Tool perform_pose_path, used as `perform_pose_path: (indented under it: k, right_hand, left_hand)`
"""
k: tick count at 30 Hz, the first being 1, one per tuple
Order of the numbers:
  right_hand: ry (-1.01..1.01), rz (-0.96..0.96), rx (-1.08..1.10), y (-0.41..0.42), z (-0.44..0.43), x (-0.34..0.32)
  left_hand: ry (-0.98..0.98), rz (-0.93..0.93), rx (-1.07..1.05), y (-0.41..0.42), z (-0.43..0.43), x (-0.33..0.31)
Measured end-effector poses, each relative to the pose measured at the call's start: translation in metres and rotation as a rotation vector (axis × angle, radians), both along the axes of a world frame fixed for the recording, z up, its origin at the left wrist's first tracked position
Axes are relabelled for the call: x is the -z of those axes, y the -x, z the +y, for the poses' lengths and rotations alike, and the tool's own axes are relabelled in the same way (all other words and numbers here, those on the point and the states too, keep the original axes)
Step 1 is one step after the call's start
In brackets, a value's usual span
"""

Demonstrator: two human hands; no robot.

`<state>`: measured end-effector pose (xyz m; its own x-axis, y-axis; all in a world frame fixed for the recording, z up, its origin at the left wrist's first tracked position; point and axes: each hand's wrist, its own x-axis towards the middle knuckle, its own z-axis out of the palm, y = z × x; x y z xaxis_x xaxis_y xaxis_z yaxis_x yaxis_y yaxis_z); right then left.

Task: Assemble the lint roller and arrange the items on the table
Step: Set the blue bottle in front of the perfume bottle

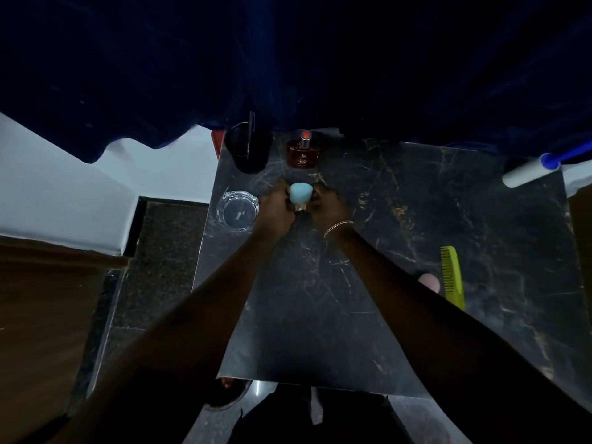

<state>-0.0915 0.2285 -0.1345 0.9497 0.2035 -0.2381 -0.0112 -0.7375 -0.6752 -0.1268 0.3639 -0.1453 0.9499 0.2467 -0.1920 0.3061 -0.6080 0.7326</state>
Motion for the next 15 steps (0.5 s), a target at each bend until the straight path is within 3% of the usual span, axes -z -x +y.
perform_pose_path:
  k: [8, 15]
  right_hand:
    - [0.004, 0.017, -0.028, -0.001, -0.003, 0.008]
    - [-0.167, 0.106, 0.034, 0.008, -0.007, 0.006]
  left_hand:
    - [0.035, -0.011, 0.02, 0.003, 0.005, 0.006]
    - [0.107, 0.014, 0.011, 0.009, 0.007, -0.001]
